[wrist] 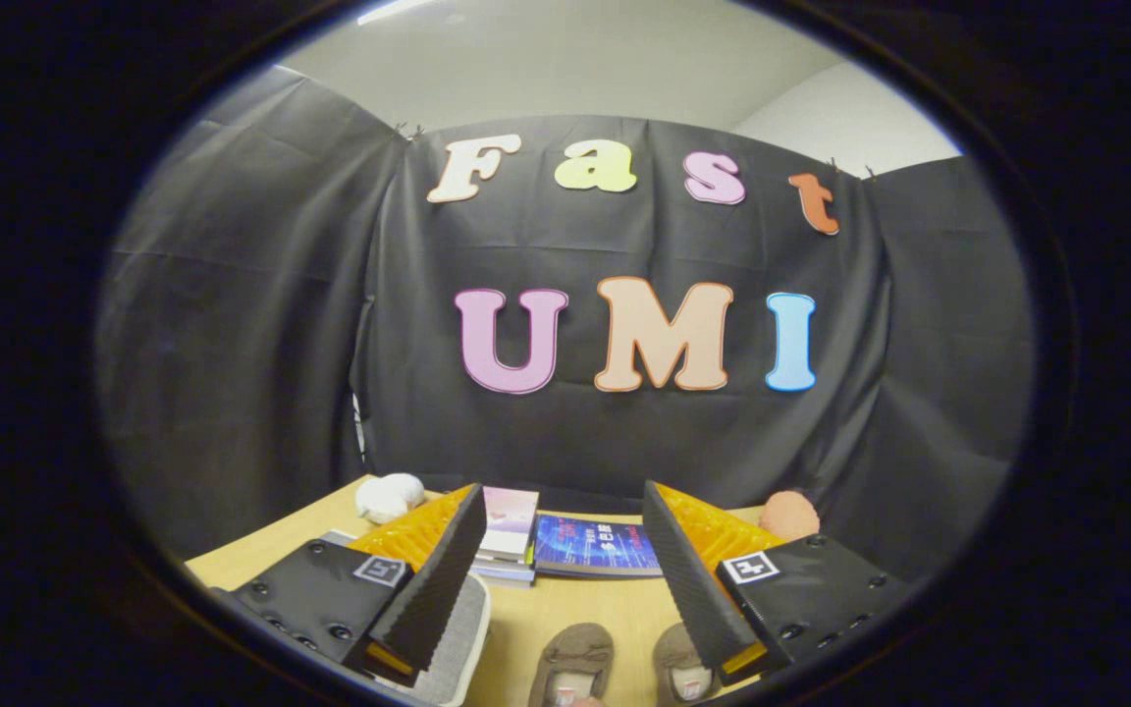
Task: Open the storage box then place both shoes into the box .Put the left shoe in first, then the right shoe, with the right side of both shoes facing outward in a uniform manner.
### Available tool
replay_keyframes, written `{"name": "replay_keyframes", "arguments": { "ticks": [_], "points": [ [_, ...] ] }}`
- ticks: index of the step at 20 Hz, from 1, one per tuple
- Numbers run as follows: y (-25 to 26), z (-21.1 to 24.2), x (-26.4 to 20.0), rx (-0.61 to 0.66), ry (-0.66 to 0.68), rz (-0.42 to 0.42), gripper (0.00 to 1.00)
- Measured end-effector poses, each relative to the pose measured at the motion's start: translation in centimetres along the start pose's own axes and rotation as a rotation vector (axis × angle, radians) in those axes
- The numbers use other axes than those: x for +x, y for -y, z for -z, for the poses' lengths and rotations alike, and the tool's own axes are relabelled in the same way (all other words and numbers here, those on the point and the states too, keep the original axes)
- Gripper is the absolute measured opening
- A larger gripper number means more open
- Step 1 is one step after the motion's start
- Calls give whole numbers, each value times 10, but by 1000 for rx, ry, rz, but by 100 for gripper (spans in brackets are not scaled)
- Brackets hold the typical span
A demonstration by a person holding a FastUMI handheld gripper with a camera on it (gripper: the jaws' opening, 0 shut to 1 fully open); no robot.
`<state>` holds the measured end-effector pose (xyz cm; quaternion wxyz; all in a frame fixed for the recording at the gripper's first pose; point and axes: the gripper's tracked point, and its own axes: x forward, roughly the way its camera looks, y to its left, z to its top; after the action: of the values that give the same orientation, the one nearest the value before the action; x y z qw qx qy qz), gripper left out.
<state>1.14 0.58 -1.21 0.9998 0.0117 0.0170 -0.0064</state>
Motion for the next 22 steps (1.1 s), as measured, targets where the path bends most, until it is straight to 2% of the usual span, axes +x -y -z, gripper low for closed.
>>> {"name": "replay_keyframes", "arguments": {
  "ticks": [5, 9, 12, 19, 22],
  "points": [
    [-3, 17, 2, 8, -47, -9, 99],
    [-15, 66, 12, 68, -193, -76, 99],
    [-37, 116, 10, 223, -359, -182, 98],
    [-67, 195, -8, 495, -621, -300, 98],
    [-80, 215, -14, 666, -695, -333, 99]
  ]
}}
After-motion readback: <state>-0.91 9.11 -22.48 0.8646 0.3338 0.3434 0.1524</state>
